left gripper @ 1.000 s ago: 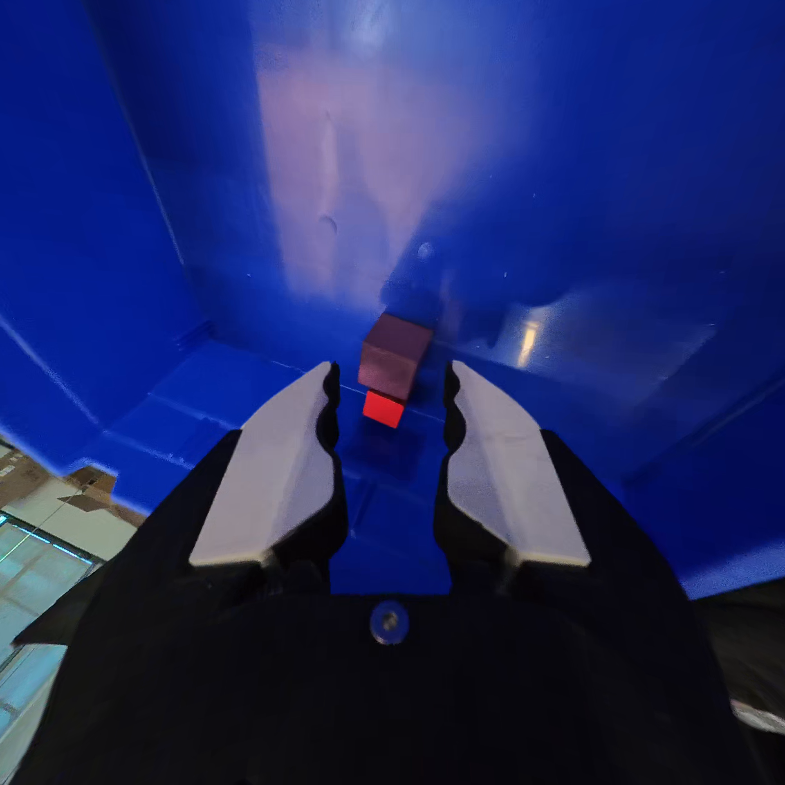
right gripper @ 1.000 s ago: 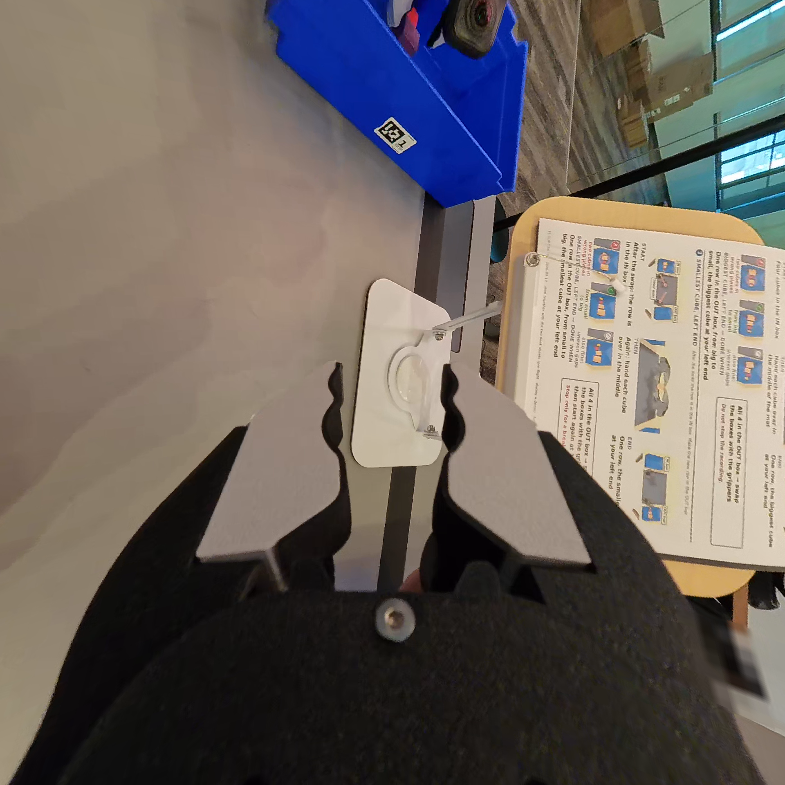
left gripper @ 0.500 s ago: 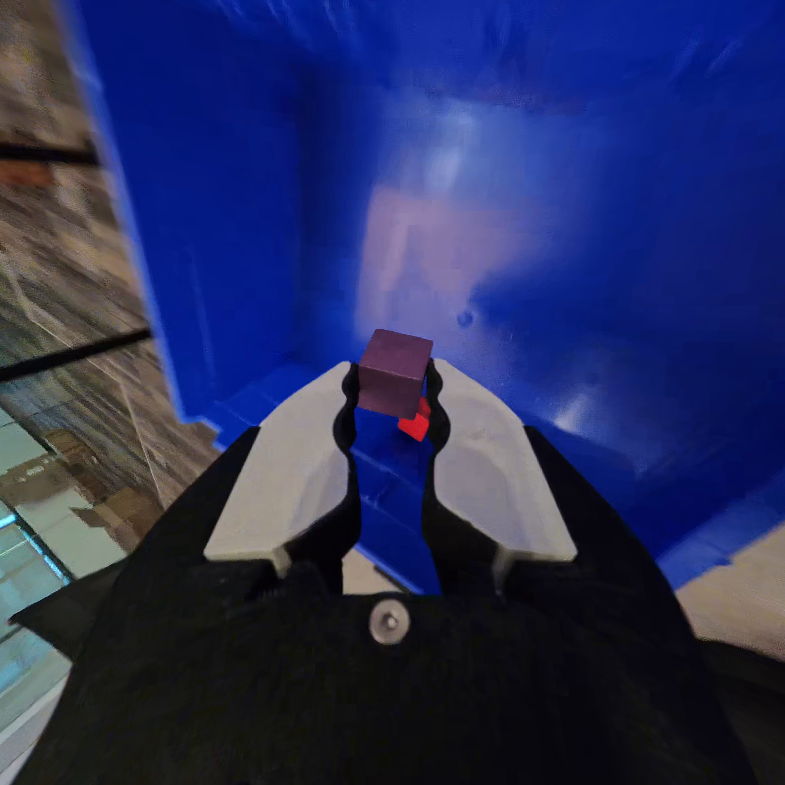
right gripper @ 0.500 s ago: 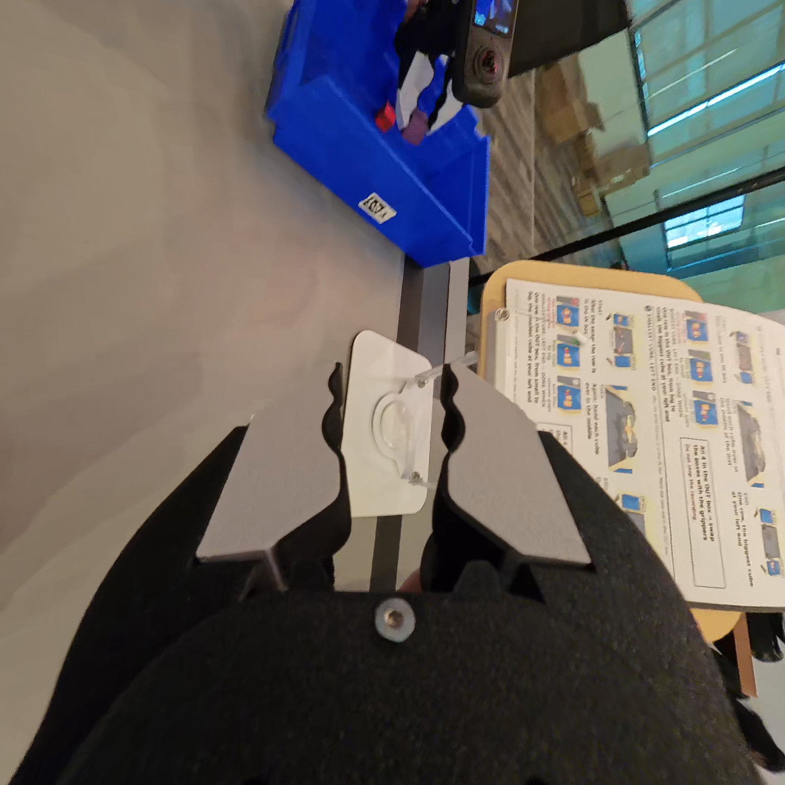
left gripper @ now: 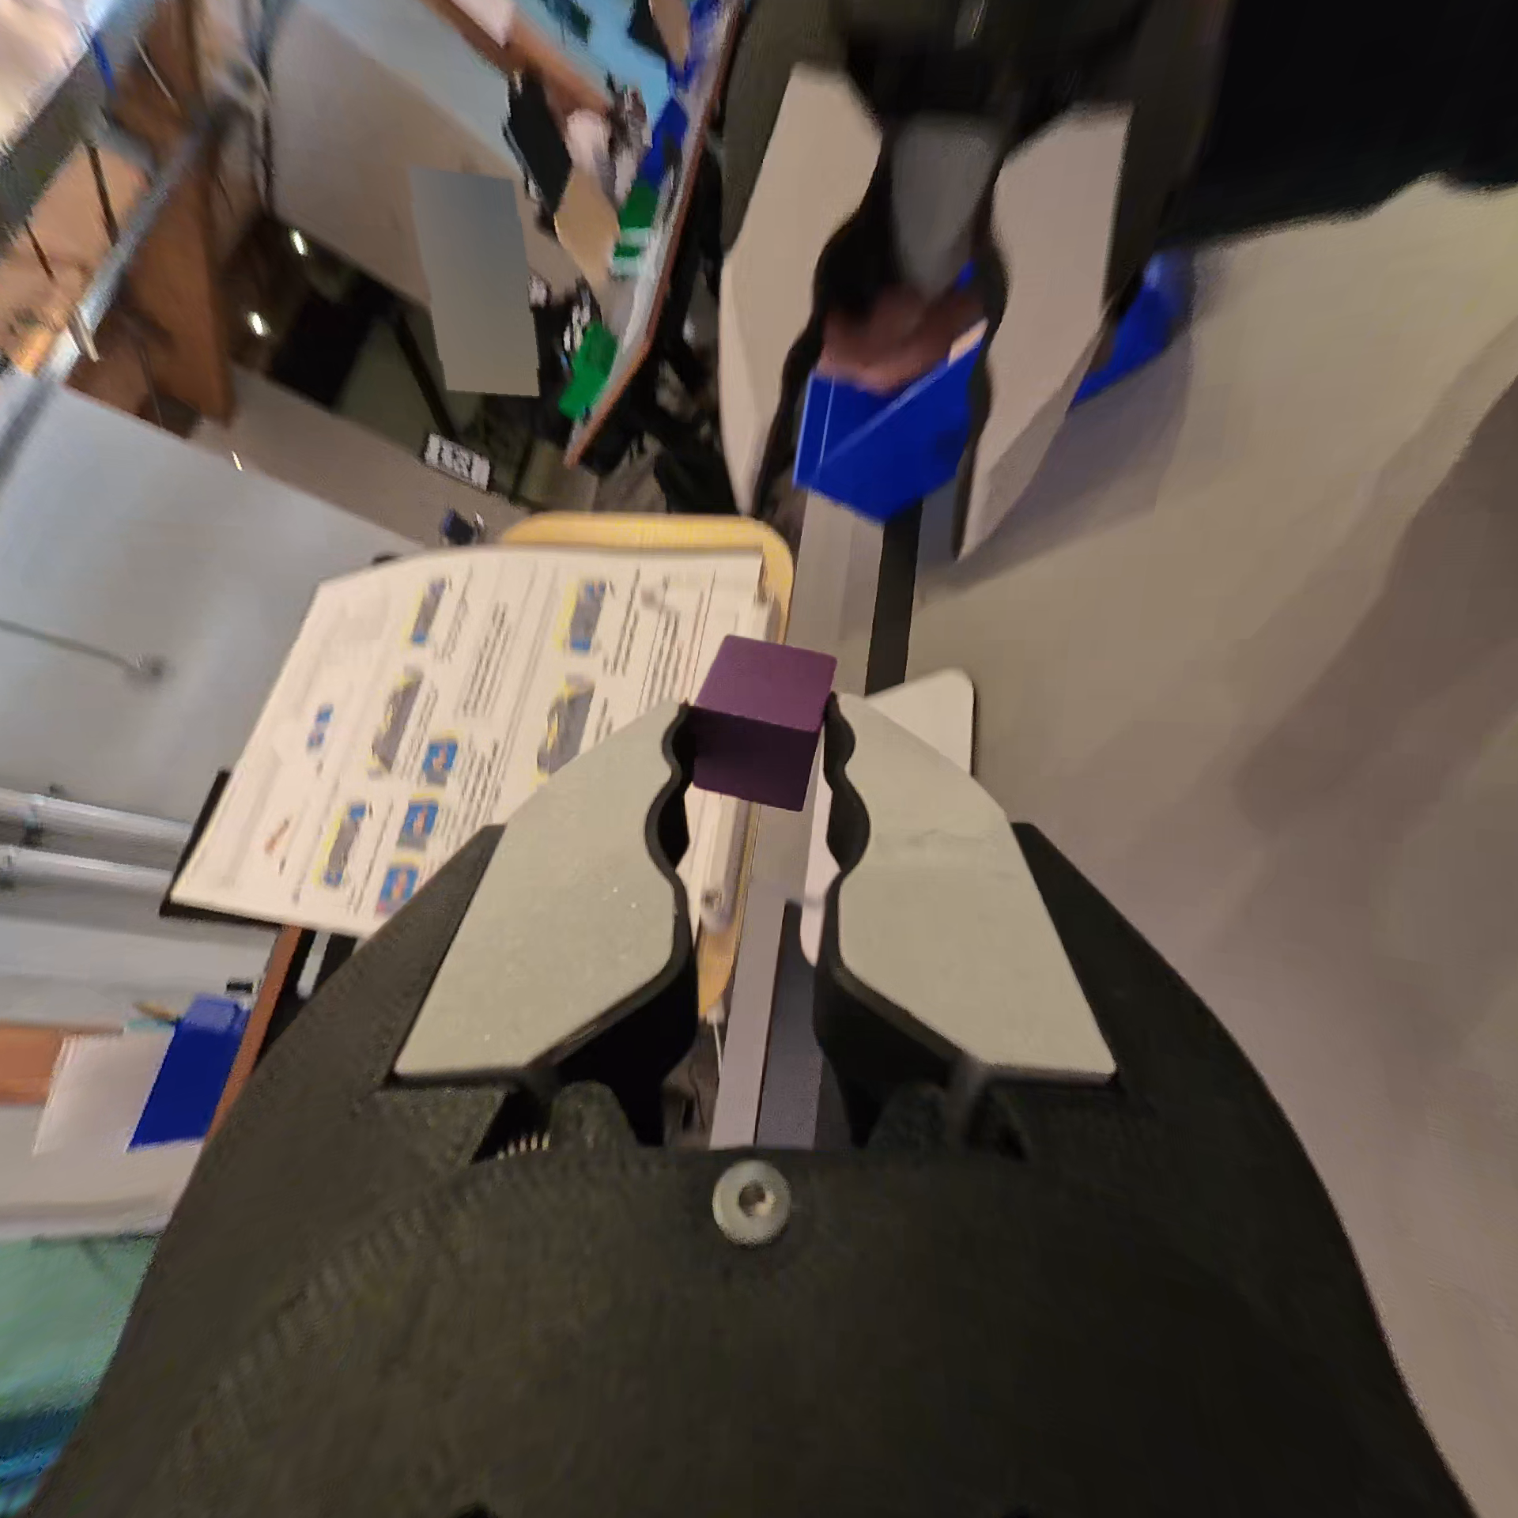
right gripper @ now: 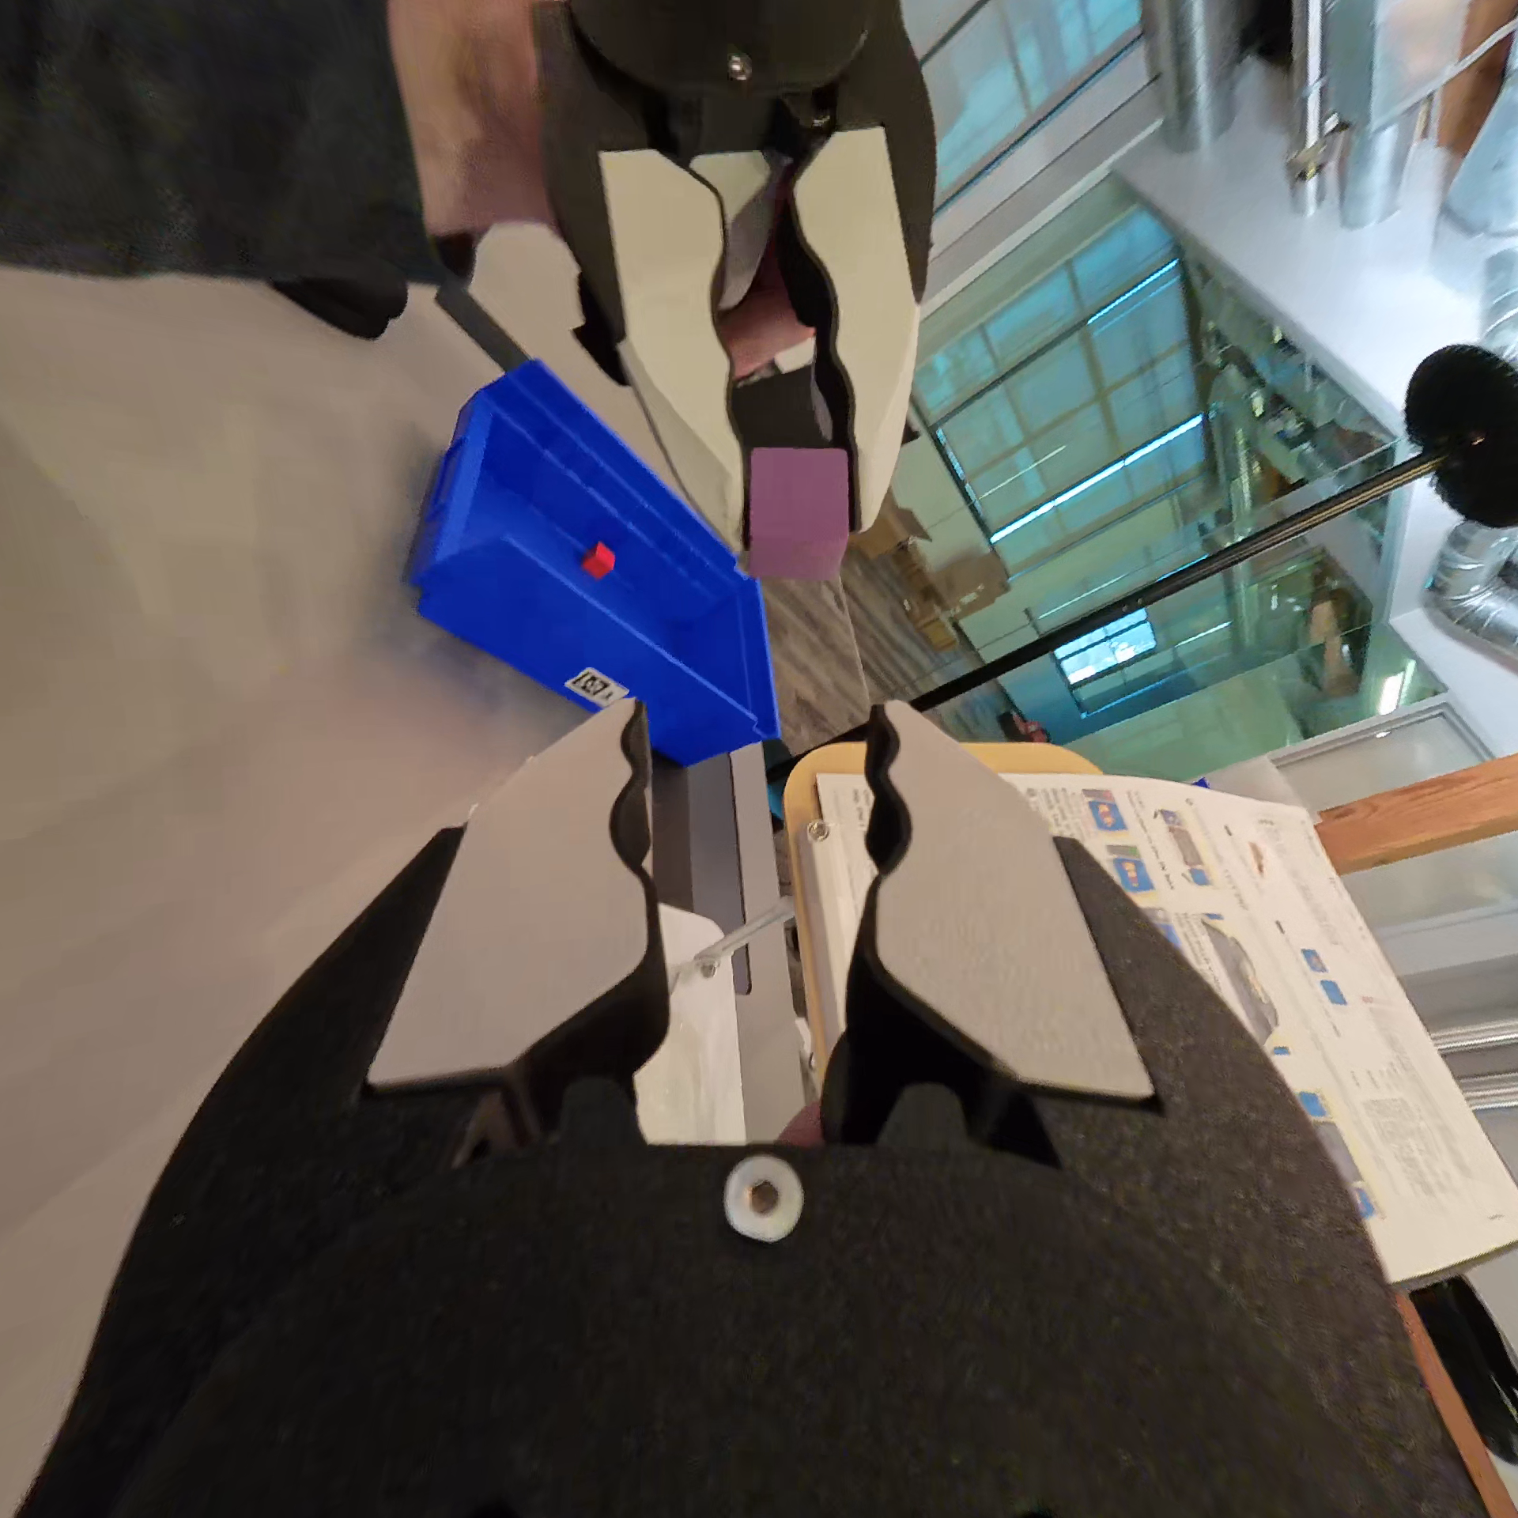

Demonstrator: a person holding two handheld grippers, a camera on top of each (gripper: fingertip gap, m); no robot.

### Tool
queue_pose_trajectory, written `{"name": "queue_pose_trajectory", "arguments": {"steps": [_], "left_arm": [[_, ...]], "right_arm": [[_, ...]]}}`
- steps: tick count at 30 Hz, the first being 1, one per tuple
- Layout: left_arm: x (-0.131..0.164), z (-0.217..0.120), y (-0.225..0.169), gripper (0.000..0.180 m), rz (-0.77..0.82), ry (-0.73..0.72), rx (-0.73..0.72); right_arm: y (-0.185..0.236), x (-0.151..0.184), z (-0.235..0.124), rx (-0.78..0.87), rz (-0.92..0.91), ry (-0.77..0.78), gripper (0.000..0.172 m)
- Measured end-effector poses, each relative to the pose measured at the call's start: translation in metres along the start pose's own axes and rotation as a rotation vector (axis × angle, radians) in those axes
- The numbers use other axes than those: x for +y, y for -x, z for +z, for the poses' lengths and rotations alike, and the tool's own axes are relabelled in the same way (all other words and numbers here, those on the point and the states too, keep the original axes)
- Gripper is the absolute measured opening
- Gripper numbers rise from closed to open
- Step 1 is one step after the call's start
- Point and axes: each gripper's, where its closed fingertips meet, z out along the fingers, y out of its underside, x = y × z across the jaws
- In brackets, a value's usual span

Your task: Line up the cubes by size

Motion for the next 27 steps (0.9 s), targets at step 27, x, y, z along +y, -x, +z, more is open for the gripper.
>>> {"name": "queue_pose_trajectory", "arguments": {"steps": [27], "left_arm": [[-0.066,0.009,-0.021,0.029,0.024,-0.208,0.019]], "right_arm": [[0.000,-0.042,-0.013,0.041,-0.061,-0.204,0.032]]}}
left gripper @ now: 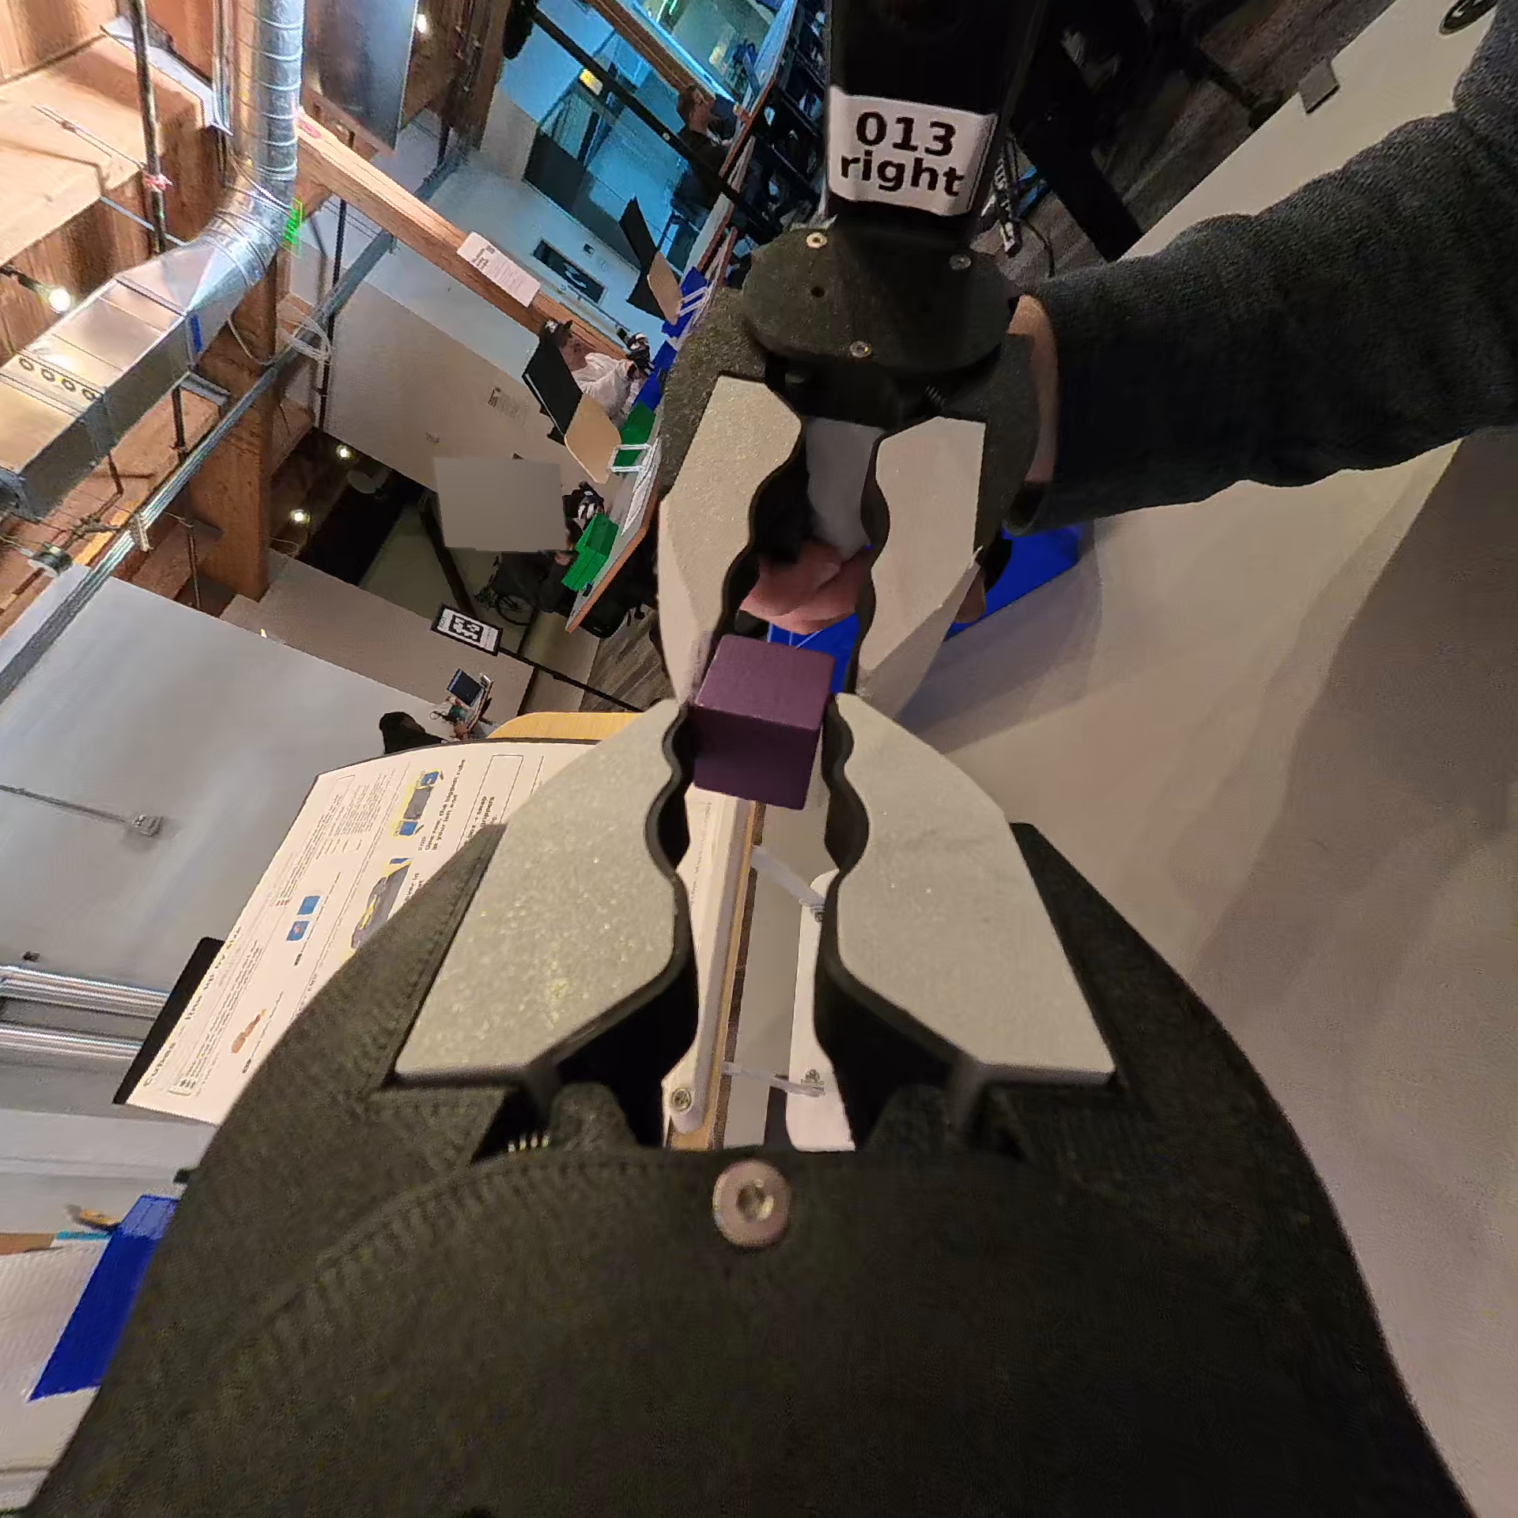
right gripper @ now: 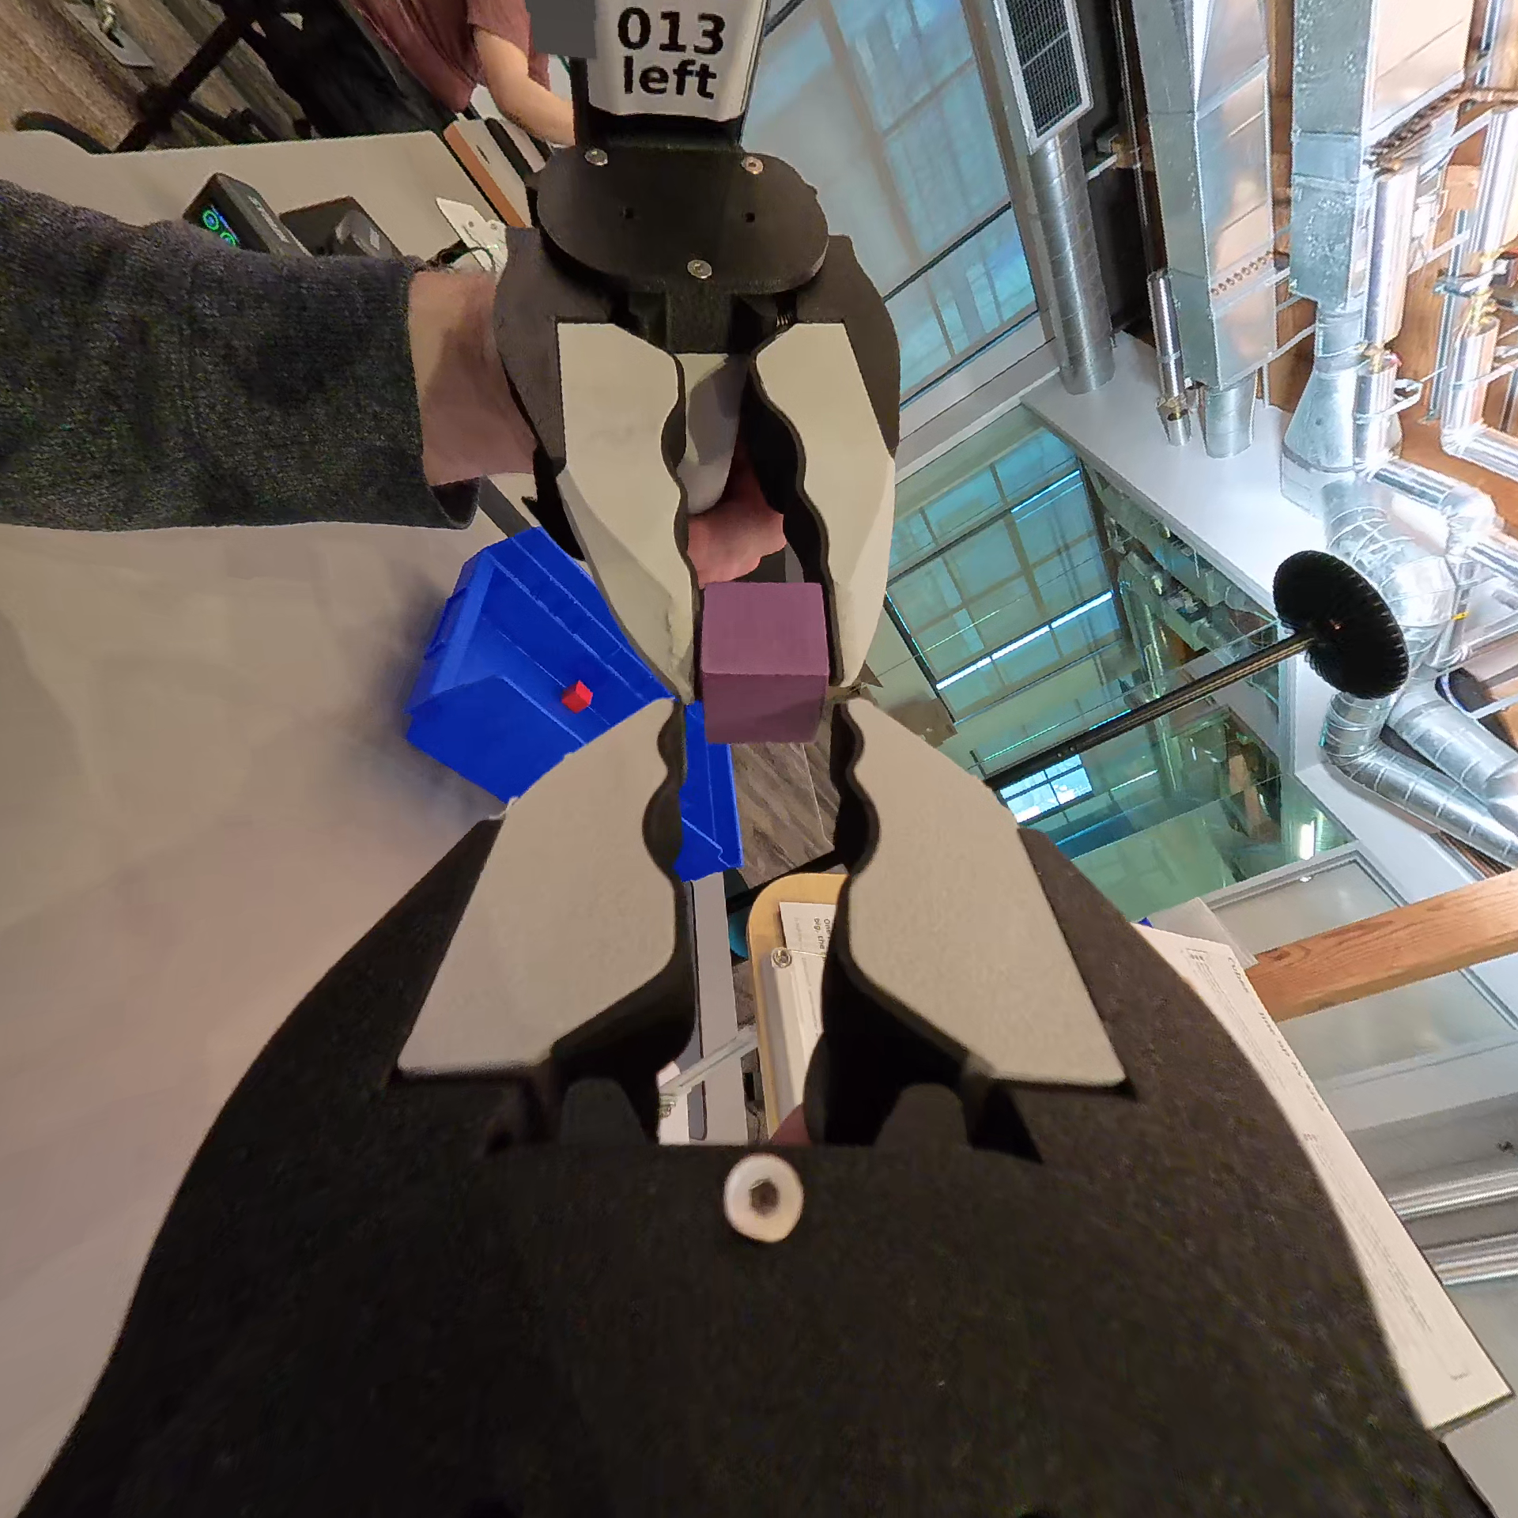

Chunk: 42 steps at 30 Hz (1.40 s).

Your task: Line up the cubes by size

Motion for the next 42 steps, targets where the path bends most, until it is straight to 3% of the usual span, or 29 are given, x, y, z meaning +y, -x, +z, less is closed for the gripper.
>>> {"name": "queue_pose_trajectory", "arguments": {"steps": [6,36,42], "left_arm": [[-0.003,-0.001,-0.001,0.029,-0.013,-0.023,0.015],[-0.008,-0.011,0.004,0.038,-0.026,-0.040,-0.012],[-0.010,-0.027,0.017,0.000,0.006,-0.048,-0.093]], "right_arm": [[0.000,-0.003,-0.001,0.008,-0.026,-0.011,0.025],[-0.005,0.001,-0.008,0.016,-0.028,-0.004,0.025],[-0.029,0.012,-0.036,0.102,-0.028,0.062,0.025]]}}
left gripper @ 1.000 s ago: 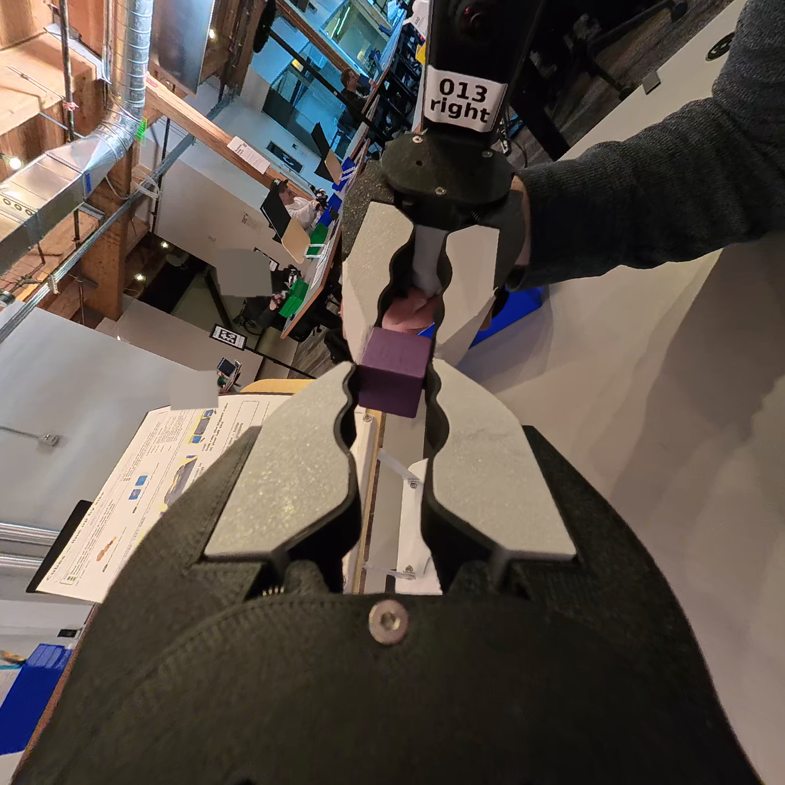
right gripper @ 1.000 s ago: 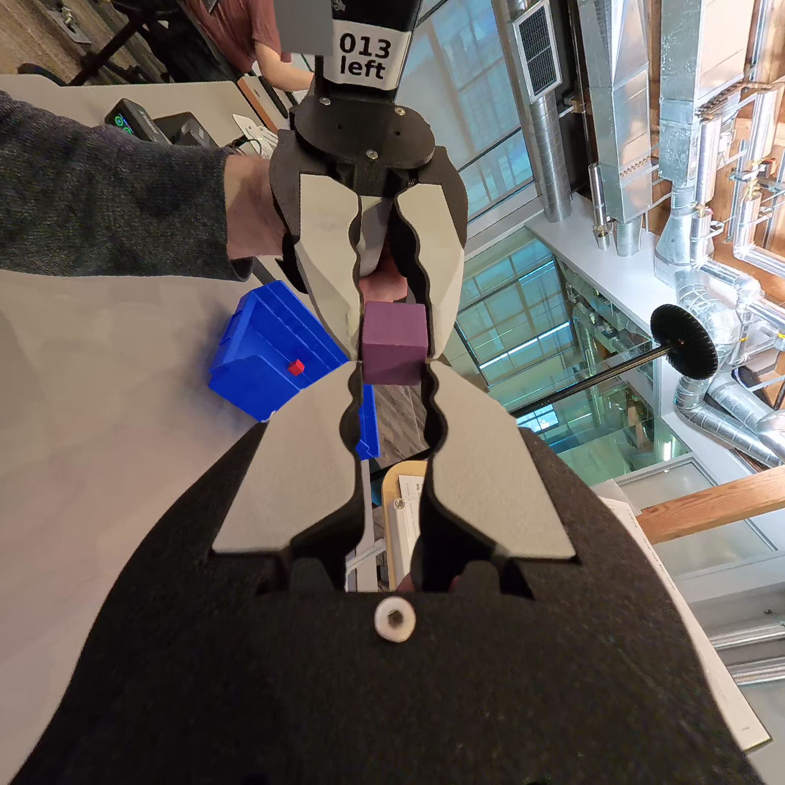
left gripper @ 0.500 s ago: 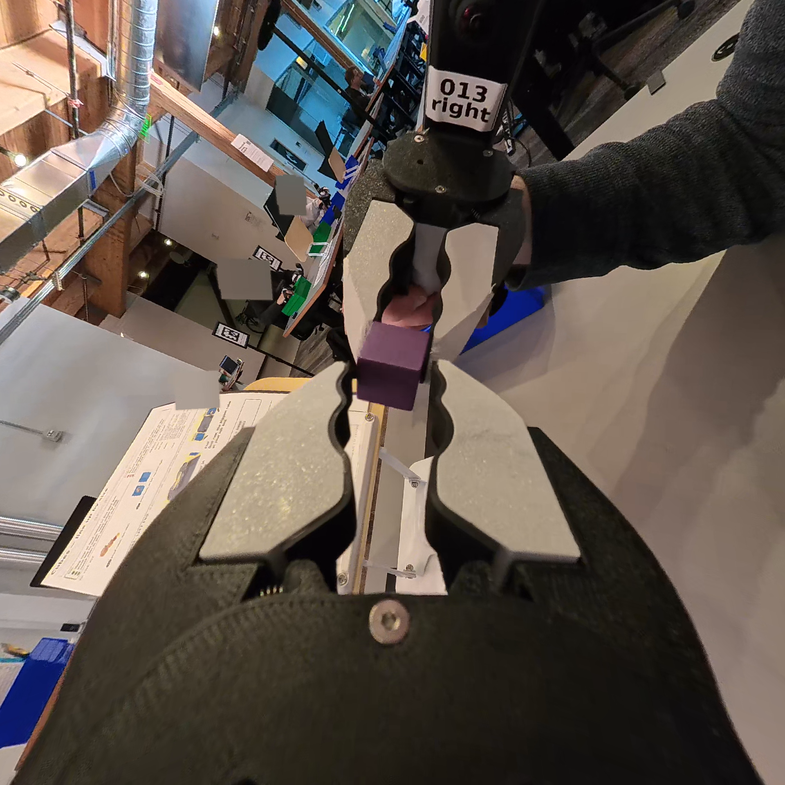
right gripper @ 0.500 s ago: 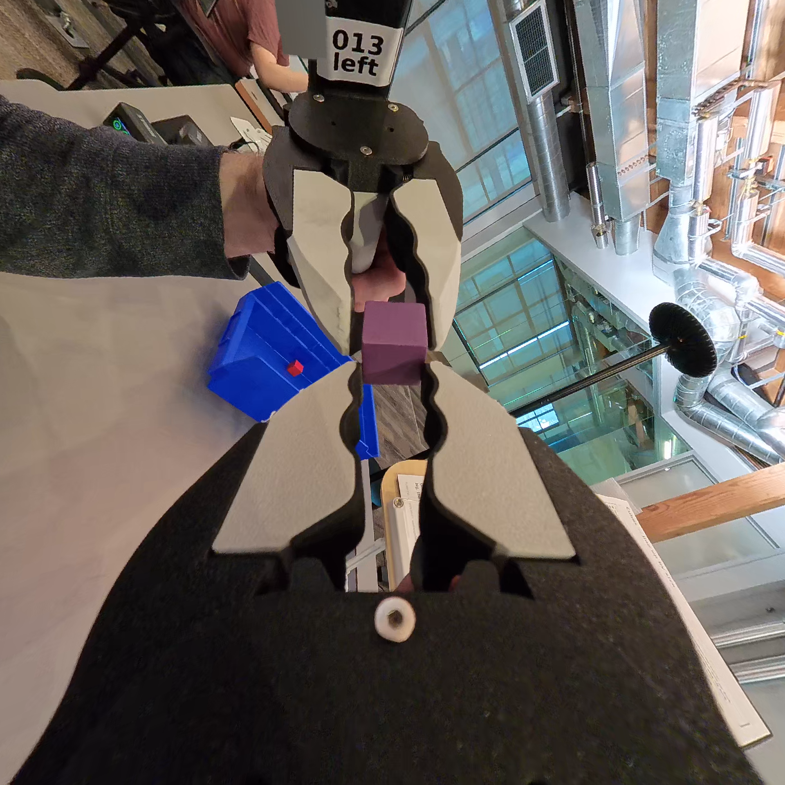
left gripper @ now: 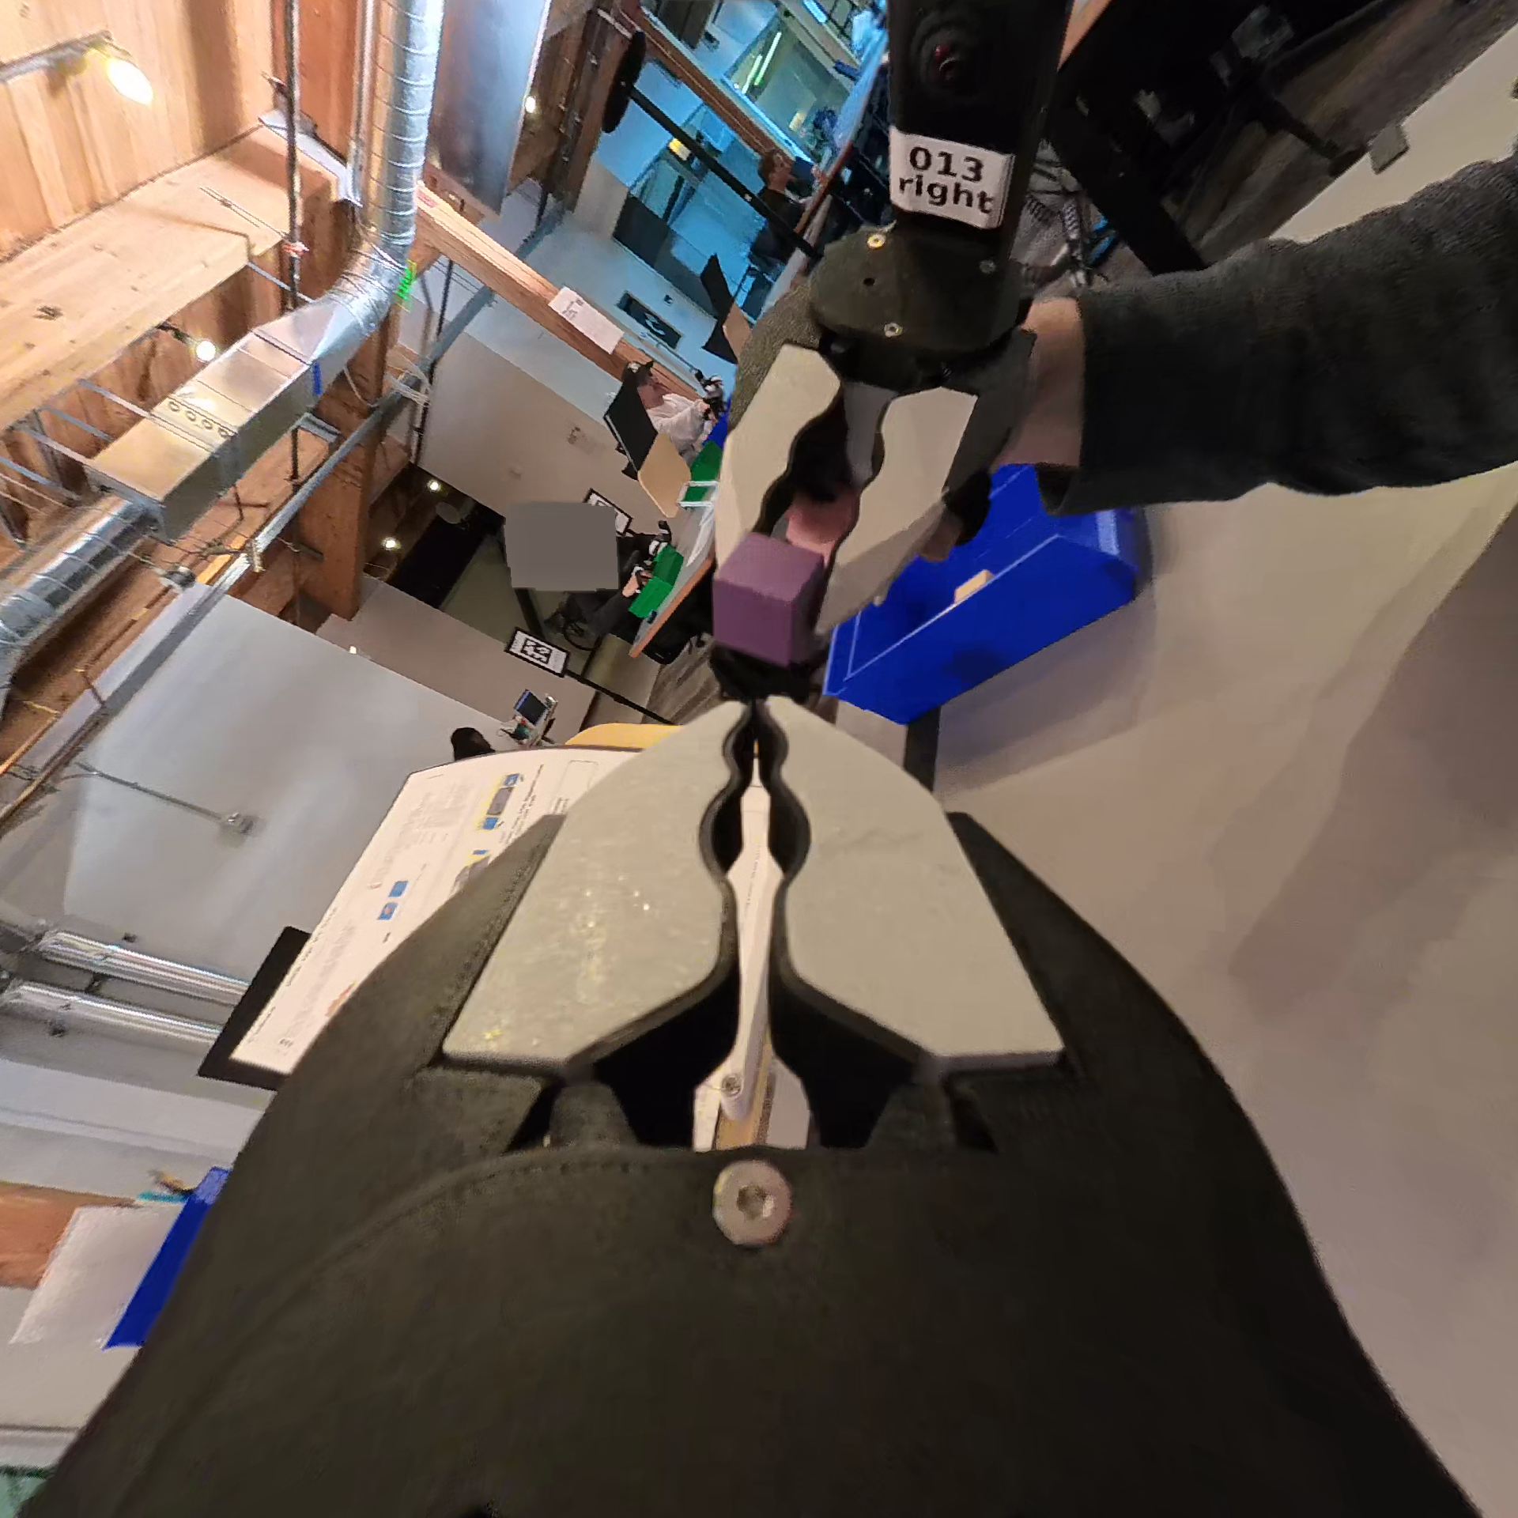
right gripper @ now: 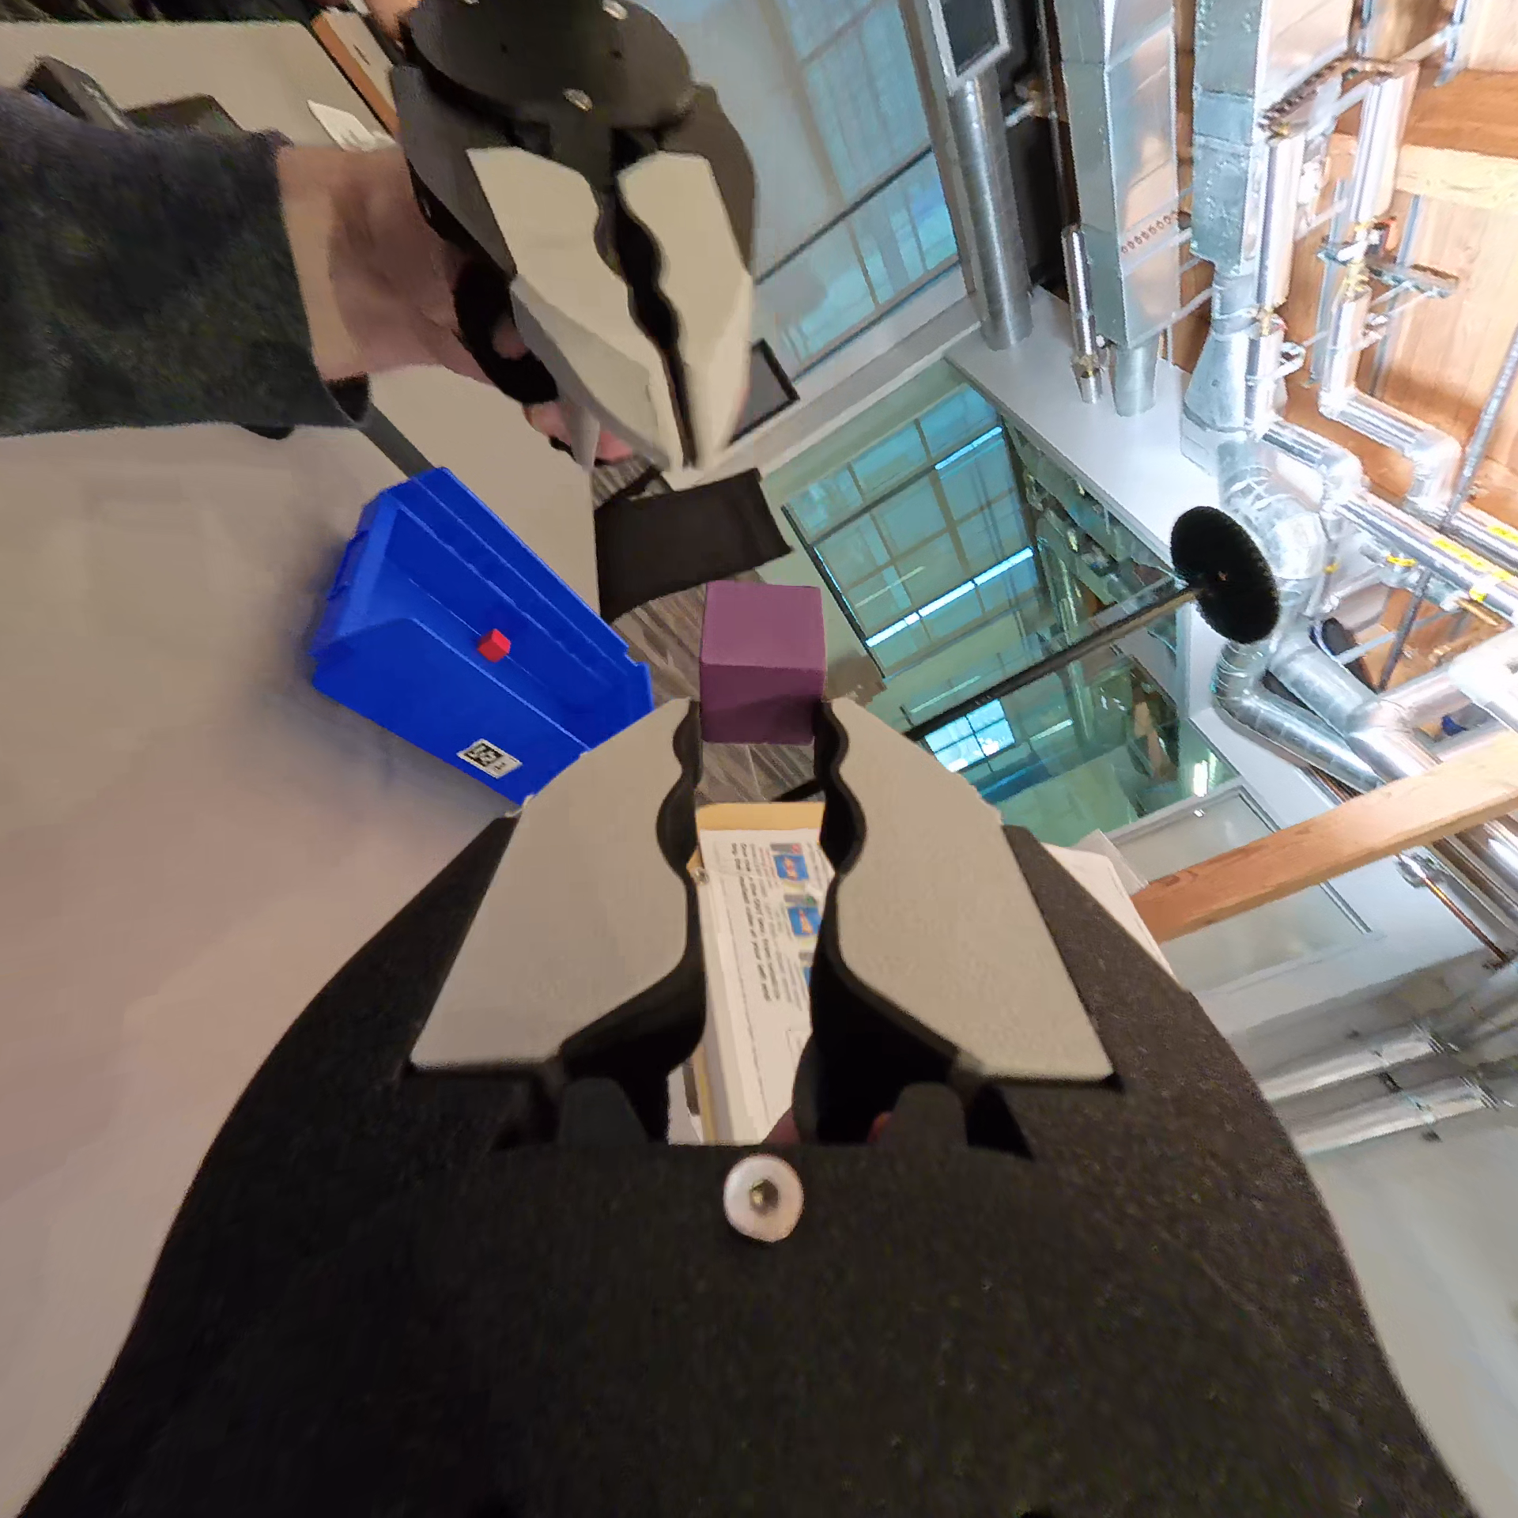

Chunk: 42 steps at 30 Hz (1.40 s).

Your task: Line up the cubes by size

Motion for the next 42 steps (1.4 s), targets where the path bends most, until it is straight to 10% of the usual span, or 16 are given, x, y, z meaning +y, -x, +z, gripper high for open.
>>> {"name": "queue_pose_trajectory", "arguments": {"steps": [8,23,42], "left_arm": [[0.001,-0.014,0.010,0.000,0.011,0.019,-0.049],[-0.024,0.022,0.002,0.000,0.016,-0.008,-0.043],[-0.007,0.039,-0.005,0.000,0.009,0.038,0.004]], "right_arm": [[-0.043,0.049,-0.087,0.149,-0.008,0.240,0.026],[-0.006,0.311,-0.328,-0.240,0.097,1.324,0.025],[0.077,0.400,-0.353,-0.836,0.260,1.547,0.026]]}}
